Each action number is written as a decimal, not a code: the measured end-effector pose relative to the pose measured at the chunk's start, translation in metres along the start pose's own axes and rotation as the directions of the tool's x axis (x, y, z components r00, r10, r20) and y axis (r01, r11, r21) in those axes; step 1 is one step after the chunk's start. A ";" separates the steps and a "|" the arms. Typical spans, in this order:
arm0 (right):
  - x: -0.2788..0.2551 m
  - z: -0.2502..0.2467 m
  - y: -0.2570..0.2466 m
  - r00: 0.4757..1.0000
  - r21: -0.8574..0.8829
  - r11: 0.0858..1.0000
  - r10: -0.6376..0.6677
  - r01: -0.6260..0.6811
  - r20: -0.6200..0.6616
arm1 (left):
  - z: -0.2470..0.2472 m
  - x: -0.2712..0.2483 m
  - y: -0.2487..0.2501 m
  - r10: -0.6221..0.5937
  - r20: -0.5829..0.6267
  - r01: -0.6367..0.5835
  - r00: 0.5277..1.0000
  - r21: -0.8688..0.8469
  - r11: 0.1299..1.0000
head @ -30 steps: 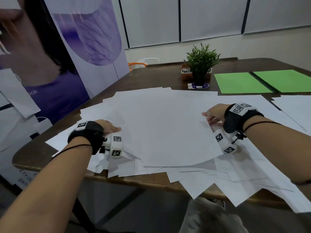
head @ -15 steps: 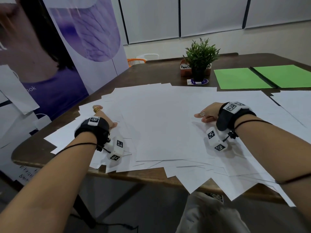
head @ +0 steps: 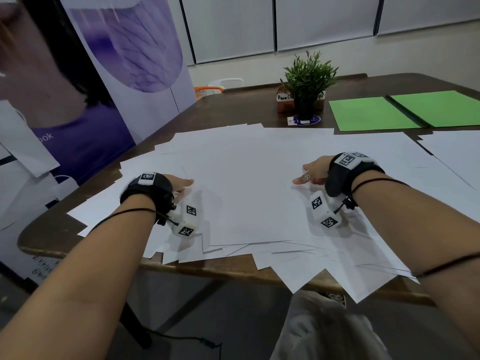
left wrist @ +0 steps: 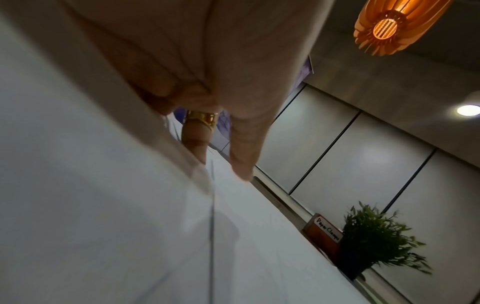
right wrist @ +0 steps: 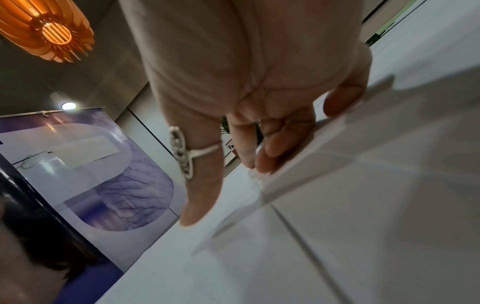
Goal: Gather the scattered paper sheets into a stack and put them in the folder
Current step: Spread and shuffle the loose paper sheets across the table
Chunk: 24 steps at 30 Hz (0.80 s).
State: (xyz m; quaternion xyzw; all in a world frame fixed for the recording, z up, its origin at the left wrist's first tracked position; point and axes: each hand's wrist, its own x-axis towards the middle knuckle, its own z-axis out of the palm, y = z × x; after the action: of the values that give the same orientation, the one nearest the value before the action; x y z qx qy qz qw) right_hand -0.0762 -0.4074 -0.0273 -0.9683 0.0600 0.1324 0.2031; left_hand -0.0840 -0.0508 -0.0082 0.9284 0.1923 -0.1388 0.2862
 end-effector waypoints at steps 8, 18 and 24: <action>0.005 -0.002 0.001 0.994 -0.263 0.959 -0.088 0.104 0.072 | 0.010 -0.003 0.022 0.127 -0.212 0.052 0.969 0.678 0.733; 0.006 -0.001 0.005 0.994 -0.262 0.959 -0.092 0.104 0.056 | 0.012 -0.006 0.037 0.299 -0.232 -0.149 0.926 0.503 0.852; 0.007 -0.002 0.005 0.995 -0.308 0.946 -0.081 0.097 0.064 | 0.019 -0.018 0.035 0.247 -0.064 -0.202 0.967 0.400 0.894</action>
State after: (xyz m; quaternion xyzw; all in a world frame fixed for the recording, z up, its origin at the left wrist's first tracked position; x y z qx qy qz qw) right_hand -0.0695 -0.4127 -0.0295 -0.9862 -0.0107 0.1554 0.0556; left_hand -0.0875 -0.0935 0.0002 0.9890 0.0679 -0.0875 0.0982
